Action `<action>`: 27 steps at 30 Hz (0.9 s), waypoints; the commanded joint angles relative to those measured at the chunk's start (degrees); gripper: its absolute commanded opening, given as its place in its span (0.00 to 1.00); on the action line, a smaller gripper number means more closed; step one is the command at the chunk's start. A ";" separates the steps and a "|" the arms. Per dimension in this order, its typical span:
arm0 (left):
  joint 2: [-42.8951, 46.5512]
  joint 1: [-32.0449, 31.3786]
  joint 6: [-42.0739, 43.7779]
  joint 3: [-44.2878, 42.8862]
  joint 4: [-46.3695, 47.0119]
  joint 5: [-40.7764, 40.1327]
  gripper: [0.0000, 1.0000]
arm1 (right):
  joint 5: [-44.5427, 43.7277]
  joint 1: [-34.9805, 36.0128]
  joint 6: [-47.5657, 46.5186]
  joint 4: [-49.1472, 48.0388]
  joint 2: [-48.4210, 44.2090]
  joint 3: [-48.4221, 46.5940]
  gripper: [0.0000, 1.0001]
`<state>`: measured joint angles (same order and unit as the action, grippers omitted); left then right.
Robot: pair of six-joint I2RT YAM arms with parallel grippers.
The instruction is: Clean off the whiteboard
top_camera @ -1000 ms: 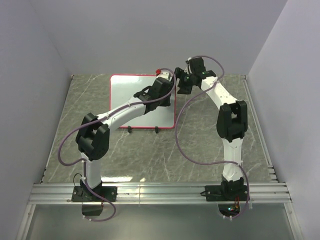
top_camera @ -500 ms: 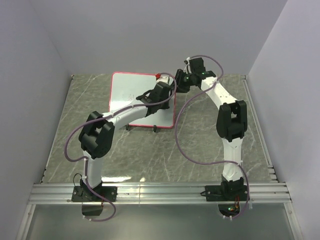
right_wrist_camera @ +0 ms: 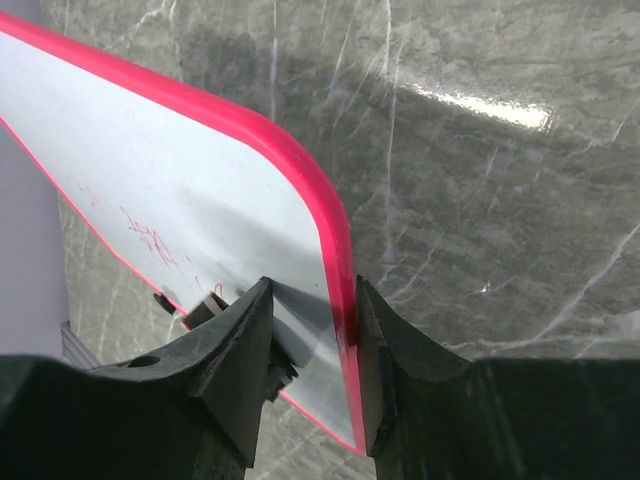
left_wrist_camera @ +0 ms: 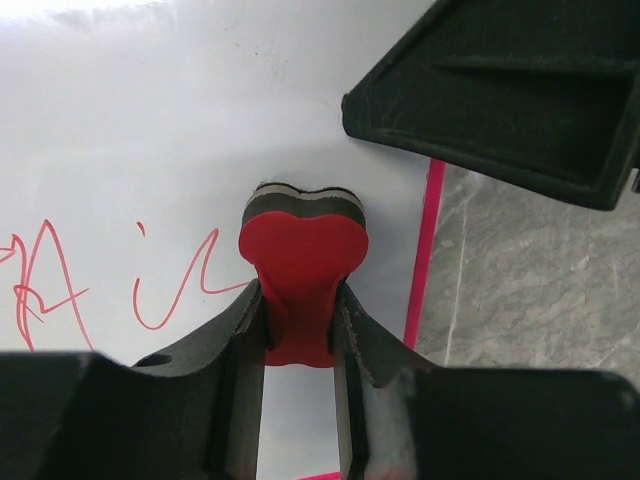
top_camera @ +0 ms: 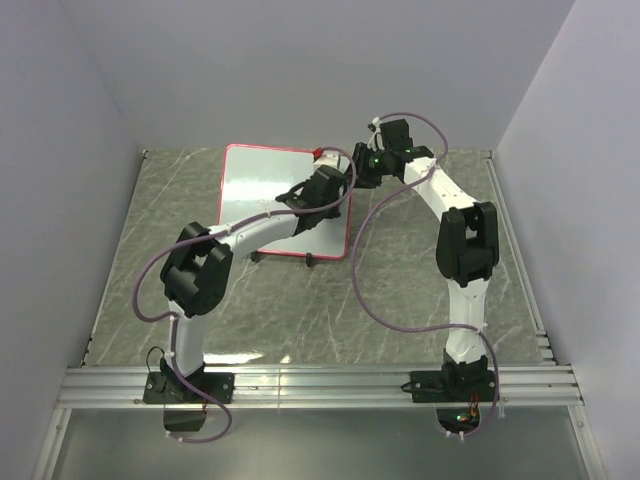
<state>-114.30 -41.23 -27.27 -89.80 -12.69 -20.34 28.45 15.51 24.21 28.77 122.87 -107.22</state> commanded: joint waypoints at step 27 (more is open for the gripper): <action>-0.66 4.67 -0.94 3.40 -3.22 7.23 0.00 | -7.26 0.40 -2.76 5.33 -6.32 0.17 0.00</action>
<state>-111.48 -33.01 -25.34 -86.80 -9.23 -23.44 24.62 15.44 24.01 33.08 120.88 -106.04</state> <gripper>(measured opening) 0.315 0.331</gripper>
